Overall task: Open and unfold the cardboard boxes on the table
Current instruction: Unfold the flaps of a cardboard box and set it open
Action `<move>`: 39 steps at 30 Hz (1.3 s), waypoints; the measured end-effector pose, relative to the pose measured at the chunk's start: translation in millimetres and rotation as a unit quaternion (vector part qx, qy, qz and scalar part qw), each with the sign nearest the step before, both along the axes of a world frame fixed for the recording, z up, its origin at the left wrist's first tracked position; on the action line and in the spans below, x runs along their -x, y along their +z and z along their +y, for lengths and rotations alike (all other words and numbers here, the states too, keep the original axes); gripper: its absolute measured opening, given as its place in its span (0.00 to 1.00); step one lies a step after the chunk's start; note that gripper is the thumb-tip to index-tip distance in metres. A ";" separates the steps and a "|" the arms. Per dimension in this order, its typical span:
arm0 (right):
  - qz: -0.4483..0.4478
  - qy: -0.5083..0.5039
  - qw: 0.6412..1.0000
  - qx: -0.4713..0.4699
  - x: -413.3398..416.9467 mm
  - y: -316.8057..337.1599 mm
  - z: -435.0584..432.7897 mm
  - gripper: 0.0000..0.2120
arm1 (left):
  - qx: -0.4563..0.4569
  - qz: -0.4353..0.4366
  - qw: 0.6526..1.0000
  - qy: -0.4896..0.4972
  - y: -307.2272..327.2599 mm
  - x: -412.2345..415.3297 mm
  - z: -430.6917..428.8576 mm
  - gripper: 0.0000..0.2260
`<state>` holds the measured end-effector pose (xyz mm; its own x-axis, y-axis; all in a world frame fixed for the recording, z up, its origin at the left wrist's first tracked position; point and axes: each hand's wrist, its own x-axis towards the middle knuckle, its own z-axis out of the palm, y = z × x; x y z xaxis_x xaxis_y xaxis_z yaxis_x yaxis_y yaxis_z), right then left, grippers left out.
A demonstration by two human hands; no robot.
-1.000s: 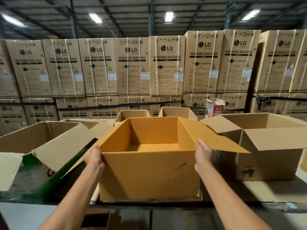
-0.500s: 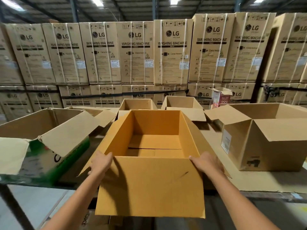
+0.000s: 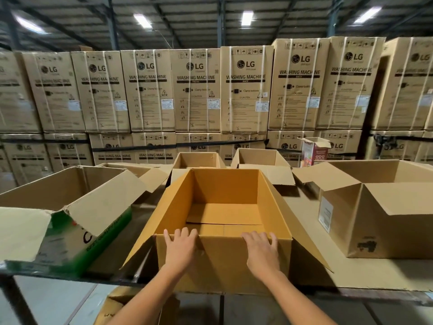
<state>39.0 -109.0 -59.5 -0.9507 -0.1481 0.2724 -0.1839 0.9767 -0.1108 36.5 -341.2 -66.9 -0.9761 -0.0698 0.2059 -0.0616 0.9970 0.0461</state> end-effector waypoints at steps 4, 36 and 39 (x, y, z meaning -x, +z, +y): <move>-0.046 0.015 0.998 -0.047 -3.5 2.2 2.2 0.39 | 0.010 -0.013 1.000 -0.023 -0.2 -3.0 -0.6 0.28; -0.119 0.222 0.912 0.325 -295.1 -33.1 -72.3 0.38 | -0.249 0.172 0.953 0.023 -41.0 -377.8 -74.7 0.36; -0.157 0.240 0.914 0.286 -317.5 -56.8 -98.4 0.37 | -0.253 0.158 0.953 0.059 -66.4 -414.2 -95.8 0.35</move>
<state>356.5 -207.5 -116.3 -0.8585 -0.4872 0.1603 -0.4473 0.5583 -0.6987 450.6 -437.0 -133.3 -0.8501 -0.3426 0.3999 -0.0743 0.8299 0.5530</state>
